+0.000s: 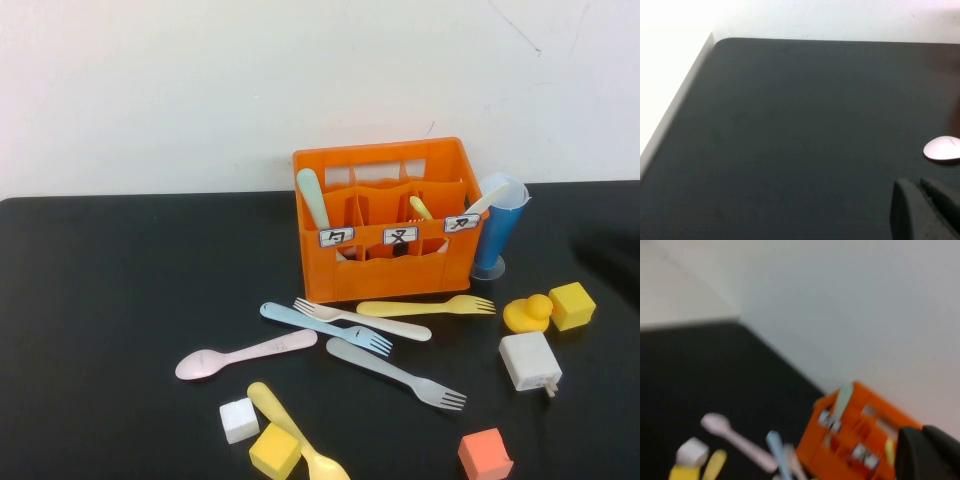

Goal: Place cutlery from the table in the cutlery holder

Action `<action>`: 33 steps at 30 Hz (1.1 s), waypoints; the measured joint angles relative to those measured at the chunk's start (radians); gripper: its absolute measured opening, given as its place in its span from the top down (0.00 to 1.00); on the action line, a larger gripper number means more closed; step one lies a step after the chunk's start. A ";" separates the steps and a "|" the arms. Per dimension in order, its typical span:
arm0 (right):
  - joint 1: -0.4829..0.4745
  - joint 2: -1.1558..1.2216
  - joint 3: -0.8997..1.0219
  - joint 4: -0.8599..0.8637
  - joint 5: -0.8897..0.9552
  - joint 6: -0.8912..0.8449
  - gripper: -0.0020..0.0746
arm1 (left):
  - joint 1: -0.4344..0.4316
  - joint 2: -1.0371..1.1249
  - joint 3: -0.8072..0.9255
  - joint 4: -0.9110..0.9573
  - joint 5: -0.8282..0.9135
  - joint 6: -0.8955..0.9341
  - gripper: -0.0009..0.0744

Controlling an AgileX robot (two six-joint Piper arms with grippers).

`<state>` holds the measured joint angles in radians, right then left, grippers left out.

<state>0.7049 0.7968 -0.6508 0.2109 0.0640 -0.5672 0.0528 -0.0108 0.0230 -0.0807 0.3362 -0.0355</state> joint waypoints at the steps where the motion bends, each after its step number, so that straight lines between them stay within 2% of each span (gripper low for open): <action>1: 0.000 -0.046 0.017 0.000 0.048 0.000 0.98 | 0.000 0.000 0.000 0.000 0.000 0.000 0.99; 4: 0.000 -0.162 0.075 -0.002 0.138 0.000 0.98 | 0.000 0.000 0.000 0.000 0.000 0.000 0.99; 11: 0.000 -0.322 0.222 -0.006 0.146 0.021 0.98 | 0.000 0.000 0.000 0.000 0.000 0.000 0.99; 20: 0.000 -0.364 0.398 -0.006 -0.019 0.025 0.98 | 0.000 0.000 0.000 0.000 0.000 0.000 0.99; 24: -0.009 -0.364 0.469 0.044 -0.033 0.025 0.98 | 0.000 0.000 0.000 0.000 0.000 0.000 0.99; 27: -0.070 -0.372 0.513 0.070 -0.035 0.025 0.98 | 0.000 0.000 0.000 0.000 0.000 0.000 0.99; 33: -0.304 -0.494 0.563 0.064 -0.032 0.030 0.98 | 0.000 0.000 0.000 0.000 0.000 0.000 0.99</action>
<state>0.4014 0.3027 -0.0877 0.2749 0.0323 -0.5371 0.0528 -0.0108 0.0230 -0.0807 0.3362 -0.0355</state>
